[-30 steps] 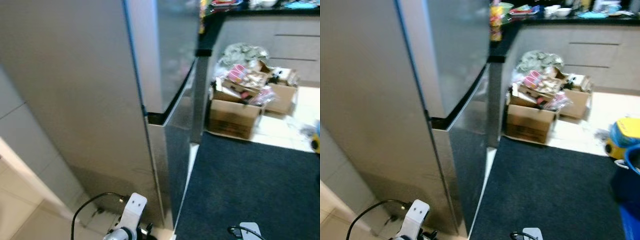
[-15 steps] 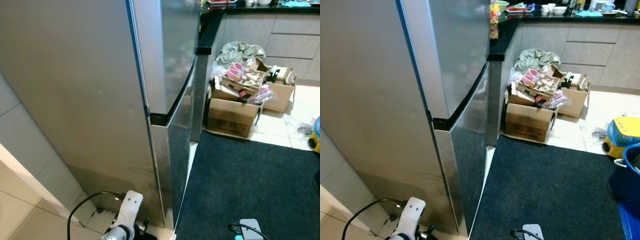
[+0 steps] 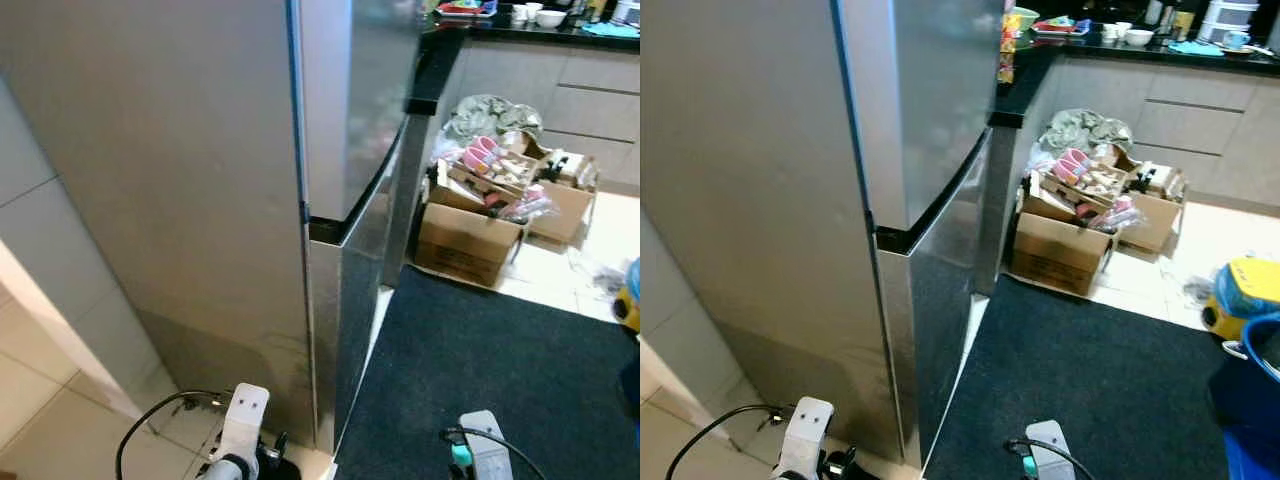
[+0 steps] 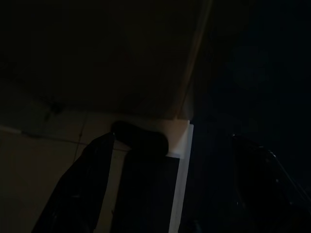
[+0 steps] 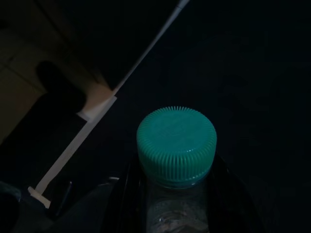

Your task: Restocking fridge

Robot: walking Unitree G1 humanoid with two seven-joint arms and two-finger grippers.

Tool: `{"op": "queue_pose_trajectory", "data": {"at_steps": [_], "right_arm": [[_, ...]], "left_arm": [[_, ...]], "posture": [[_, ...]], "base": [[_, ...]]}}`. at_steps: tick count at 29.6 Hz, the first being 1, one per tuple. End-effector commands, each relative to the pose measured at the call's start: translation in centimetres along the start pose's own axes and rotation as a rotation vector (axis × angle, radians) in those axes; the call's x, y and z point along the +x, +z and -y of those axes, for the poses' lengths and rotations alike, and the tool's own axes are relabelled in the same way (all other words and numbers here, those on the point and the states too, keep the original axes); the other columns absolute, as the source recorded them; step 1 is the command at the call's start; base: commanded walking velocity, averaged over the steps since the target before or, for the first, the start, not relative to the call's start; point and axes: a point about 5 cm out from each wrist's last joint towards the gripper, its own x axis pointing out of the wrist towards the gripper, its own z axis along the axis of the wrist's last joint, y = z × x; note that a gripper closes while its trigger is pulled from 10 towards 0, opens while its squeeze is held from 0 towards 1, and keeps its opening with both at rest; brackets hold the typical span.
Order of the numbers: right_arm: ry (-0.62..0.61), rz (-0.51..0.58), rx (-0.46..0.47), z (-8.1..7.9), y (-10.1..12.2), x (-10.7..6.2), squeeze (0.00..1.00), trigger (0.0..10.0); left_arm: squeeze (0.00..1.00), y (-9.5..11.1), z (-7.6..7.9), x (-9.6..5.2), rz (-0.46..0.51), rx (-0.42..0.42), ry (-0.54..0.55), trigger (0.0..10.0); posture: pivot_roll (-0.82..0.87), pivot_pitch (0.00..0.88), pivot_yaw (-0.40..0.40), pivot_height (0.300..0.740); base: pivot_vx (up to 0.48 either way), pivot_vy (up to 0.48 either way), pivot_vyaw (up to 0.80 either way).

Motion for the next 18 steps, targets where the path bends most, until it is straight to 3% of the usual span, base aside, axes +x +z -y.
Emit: {"op": "queue_pose_trajectory", "data": {"at_steps": [1,18], "right_arm": [[-0.008,0.014,0.0,0.3,0.0,-0.1,0.0,10.0],[-0.025,-0.01,0.029,0.6,-1.8,-0.6,0.0,10.0]], "left_arm": [[0.0,0.1,-0.1,0.0,0.014,-0.03,0.007,10.0],[0.0,1.1,-0.1,0.4,0.043,-0.012,-0.011,10.0]], "posture": [[-0.04,0.026,-0.011,0.74],[-0.07,0.046,0.012,0.74]], "base": [[0.0,0.0,0.0],[0.0,0.0,0.0]]}}
